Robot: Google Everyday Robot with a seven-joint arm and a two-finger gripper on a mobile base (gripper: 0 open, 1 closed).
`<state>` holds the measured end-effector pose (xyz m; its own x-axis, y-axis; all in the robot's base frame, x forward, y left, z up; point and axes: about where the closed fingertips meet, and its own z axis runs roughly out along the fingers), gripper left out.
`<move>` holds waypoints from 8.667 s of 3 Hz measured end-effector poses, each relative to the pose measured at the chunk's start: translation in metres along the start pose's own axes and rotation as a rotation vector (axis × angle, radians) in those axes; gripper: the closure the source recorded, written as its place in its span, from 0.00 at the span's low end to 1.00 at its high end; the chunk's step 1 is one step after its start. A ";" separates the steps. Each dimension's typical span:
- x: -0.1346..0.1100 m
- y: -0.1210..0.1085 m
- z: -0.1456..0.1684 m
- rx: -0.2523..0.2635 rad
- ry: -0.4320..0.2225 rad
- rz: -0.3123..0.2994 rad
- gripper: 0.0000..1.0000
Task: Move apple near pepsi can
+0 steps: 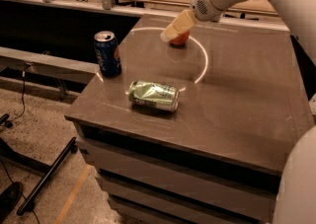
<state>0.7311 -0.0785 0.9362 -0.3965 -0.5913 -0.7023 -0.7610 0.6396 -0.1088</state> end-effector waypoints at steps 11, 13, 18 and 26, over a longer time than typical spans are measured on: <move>-0.019 0.049 0.043 -0.159 -0.247 -0.029 1.00; -0.004 0.103 0.055 -0.303 -0.245 -0.057 1.00; -0.010 0.158 0.066 -0.415 -0.252 -0.155 0.00; -0.015 0.124 0.049 -0.250 -0.315 -0.172 0.00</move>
Offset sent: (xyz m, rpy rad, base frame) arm 0.0881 0.0077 -0.0344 0.1004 -0.1245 -0.1301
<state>0.6678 0.0337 0.8983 -0.1064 -0.4752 -0.8734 -0.9185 0.3833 -0.0967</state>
